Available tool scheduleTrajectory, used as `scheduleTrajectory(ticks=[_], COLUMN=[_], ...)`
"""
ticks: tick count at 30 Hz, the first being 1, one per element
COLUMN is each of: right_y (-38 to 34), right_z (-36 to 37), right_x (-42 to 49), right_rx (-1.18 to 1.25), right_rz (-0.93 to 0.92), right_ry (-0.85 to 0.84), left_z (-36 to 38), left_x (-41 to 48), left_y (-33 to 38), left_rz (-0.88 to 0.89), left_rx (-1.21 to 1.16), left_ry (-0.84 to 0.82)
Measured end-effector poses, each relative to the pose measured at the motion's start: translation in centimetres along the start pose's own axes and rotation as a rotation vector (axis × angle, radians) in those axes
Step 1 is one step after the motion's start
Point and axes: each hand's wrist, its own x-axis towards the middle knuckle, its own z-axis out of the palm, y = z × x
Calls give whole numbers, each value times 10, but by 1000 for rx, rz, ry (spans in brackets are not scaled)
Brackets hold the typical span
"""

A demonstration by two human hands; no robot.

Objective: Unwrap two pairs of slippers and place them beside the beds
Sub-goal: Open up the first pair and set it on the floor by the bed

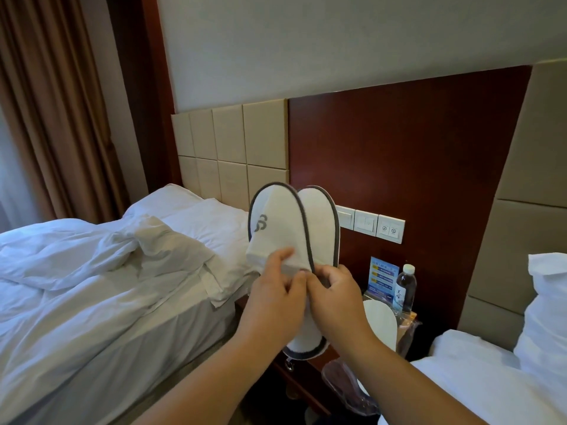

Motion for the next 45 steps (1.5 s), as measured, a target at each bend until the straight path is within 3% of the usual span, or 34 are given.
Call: scheduleTrajectory(ticks=[3, 6, 9, 12, 16, 19, 22, 25, 30, 34, 40, 43, 45], right_y=[-1, -2, -4, -6, -8, -12, -15, -12, -11, -8, -5, -1, 1], right_z=[3, 0, -5, -5, -2, -6, -6, -5, -5, -5, -6, -10, -15], right_x=[-3, -2, 3, 1, -2, -1, -1, -2, -3, -5, -5, -4, -2], right_rx=[-51, -82, -124, -163, -295, -188, -69, -47, -72, -42, 9, -14, -32], right_rz=[-21, 2, 35, 19, -60, -57, -91, -92, -83, -106, -148, -117, -119], right_ry=[33, 70, 79, 46, 3, 64, 129, 96, 48, 67, 105, 120, 112], left_z=[-2, -15, -16, -7, 2, -1, -1, 5, 4, 5, 7, 8, 10], left_x=[14, 17, 9, 3, -2, 2, 9, 11, 11, 18, 19, 27, 30], left_y=[9, 12, 10, 9, 18, 19, 13, 12, 28, 32, 23, 22, 27], left_rz=[-140, 135, 394, 465, 580, 538, 399, 311, 589, 594, 488, 686, 627], left_rx=[-179, -136, 58, 190, 111, 74, 195, 188, 125, 120, 343, 784, 888], left_ry=[28, 170, 103, 0, 0, -32, 18, 75, 208, 251, 71, -105, -231])
